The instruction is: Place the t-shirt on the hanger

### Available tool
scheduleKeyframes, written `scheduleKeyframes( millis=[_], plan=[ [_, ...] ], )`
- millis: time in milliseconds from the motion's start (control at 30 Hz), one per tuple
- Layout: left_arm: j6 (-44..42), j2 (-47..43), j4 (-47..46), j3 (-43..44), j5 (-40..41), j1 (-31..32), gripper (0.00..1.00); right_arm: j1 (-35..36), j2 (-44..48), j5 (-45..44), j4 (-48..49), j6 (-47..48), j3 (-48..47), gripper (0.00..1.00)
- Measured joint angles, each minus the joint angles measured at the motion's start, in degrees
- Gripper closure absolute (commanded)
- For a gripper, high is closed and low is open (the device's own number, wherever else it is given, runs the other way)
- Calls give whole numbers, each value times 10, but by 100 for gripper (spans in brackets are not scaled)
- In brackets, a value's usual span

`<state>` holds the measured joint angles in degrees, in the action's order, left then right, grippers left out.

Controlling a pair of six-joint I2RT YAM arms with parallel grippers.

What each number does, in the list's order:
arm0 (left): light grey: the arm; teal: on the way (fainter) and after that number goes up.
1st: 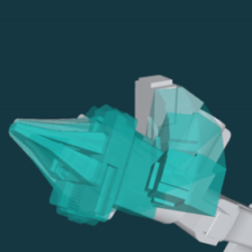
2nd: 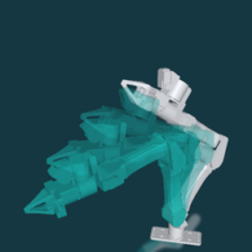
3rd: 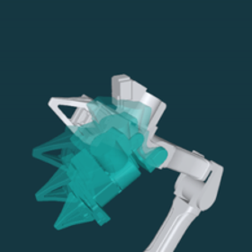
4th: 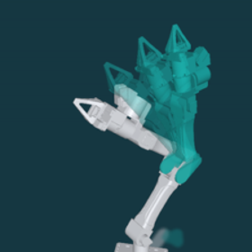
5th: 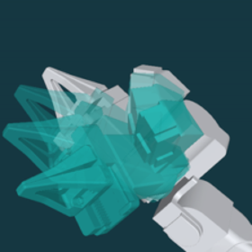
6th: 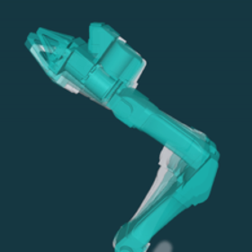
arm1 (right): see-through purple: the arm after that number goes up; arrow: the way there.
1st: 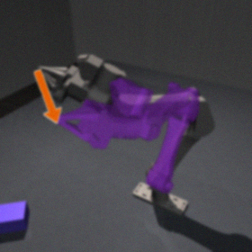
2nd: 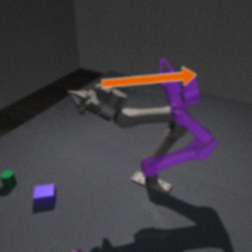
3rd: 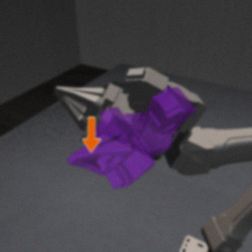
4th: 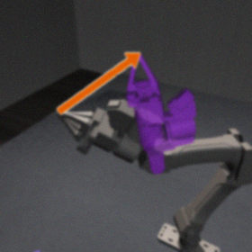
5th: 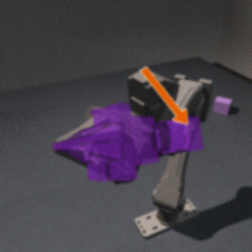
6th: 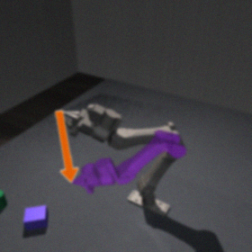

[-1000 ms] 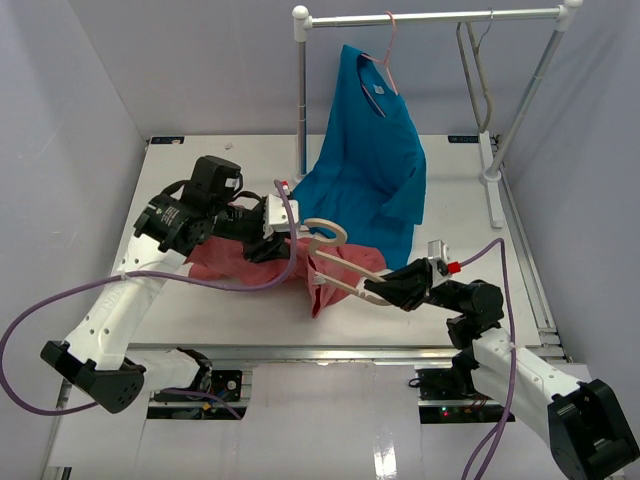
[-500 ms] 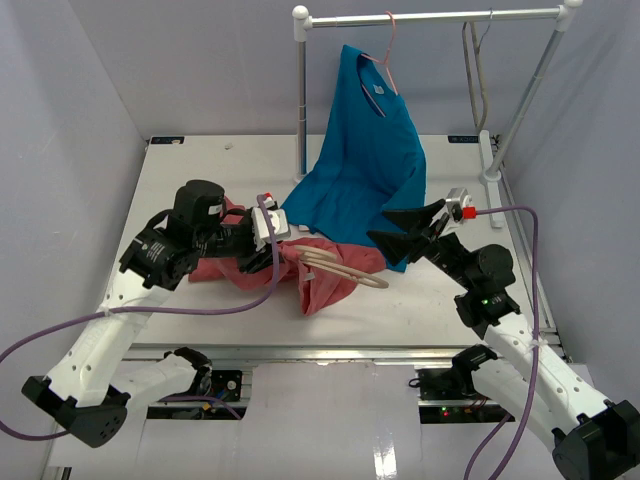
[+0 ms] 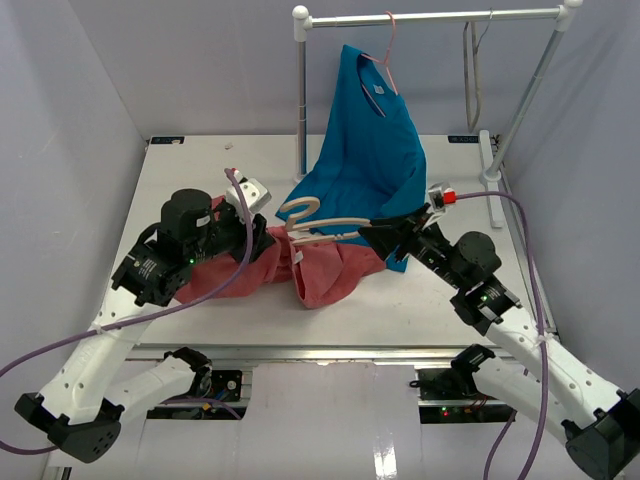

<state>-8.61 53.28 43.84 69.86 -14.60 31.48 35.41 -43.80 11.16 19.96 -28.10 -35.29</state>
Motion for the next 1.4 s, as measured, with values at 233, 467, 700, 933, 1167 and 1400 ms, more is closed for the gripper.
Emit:
scheduleKeyframes(
  millis=[233,467,700,933,1167,1400],
  plan=[
    [117,-19,-48,-36,108,0,100,138,-36,-83,-40,34,-35,55],
    [169,-70,-87,-86,143,0,100,217,-106,-174,-14,29,-33,58],
    [189,-87,-114,-101,144,0,100,274,-239,-240,6,10,-36,58],
    [195,-98,-126,-122,144,0,100,298,-314,-267,22,-4,-61,58],
    [199,-108,-132,-123,144,0,100,300,-372,-278,43,-15,-85,58],
    [201,-115,-140,-129,144,0,100,300,-408,-286,48,-23,-85,63]
  ],
)
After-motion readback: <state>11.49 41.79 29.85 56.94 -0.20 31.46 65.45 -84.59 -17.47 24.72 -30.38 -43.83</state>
